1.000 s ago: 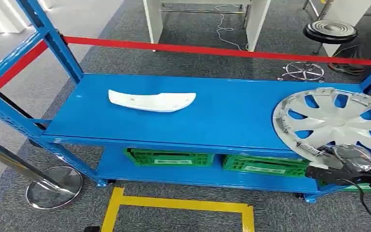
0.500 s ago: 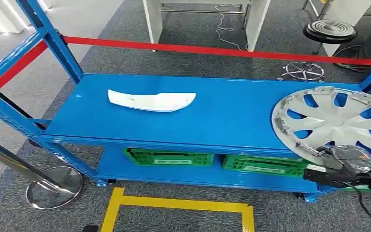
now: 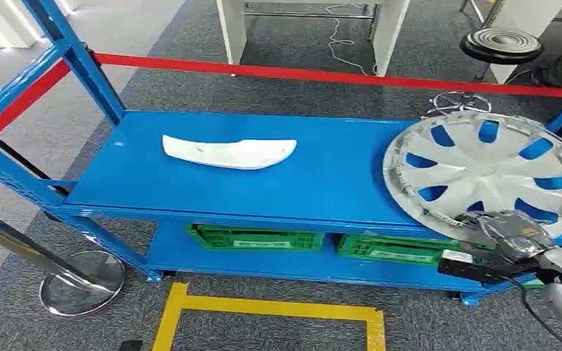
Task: Take the parts from the cabinet and place them on the table.
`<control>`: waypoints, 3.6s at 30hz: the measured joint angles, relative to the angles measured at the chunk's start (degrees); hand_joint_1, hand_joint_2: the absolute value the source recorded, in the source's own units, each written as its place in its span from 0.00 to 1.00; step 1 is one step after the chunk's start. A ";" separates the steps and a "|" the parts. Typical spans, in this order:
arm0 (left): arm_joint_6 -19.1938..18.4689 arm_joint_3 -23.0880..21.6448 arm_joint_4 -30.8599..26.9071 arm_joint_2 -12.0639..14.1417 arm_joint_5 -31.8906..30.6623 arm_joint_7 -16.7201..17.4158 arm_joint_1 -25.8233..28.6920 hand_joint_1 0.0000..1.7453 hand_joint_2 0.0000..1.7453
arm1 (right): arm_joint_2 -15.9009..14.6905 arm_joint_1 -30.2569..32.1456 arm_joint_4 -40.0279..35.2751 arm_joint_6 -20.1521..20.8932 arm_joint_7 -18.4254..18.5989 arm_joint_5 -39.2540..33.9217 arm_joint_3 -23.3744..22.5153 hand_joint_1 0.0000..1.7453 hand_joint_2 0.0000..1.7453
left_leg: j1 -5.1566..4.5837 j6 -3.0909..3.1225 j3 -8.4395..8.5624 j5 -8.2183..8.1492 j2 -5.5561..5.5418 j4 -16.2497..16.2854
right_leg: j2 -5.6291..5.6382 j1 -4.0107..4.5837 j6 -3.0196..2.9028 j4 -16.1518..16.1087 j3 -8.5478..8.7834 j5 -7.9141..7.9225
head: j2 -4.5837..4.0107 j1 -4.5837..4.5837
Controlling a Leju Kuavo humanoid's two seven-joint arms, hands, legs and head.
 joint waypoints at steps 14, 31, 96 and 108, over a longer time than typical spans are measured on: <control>4.85 0.83 0.00 -0.20 -0.61 3.21 -0.30 0.00 1.00 | 2.51 -11.49 -3.08 -4.58 2.10 6.77 7.60 1.00 1.00 | -0.01 0.02 -0.13 0.05 -0.07 0.02 | -0.12 -0.01 0.01 0.00 -0.10 0.01 | 0.00 0.02; 7.93 1.33 0.00 -0.39 -0.79 6.14 -0.63 0.00 1.00 | 6.10 -16.07 -6.58 -13.97 5.79 15.15 11.74 1.00 1.00 | -0.31 0.46 -0.60 -0.23 -0.09 0.76 | -0.14 -0.37 0.48 0.07 -0.36 0.22 | 0.00 -0.02; 11.41 5.38 0.09 1.03 0.79 8.02 -1.35 0.00 1.00 | 16.79 -0.46 -23.23 -31.39 3.72 11.97 2.90 1.00 1.00 | -0.52 1.91 2.44 -0.79 0.63 -1.41 | -0.78 -0.86 2.22 0.26 -7.18 6.46 | 0.00 0.07; 11.41 5.38 0.09 0.90 0.37 8.02 -1.28 0.00 1.00 | 16.79 -0.03 -23.63 -30.45 3.58 10.12 2.49 1.00 1.00 | -1.80 2.37 -6.82 5.45 0.86 1.71 | -0.57 0.42 1.08 -1.50 5.42 -3.92 | 0.00 0.28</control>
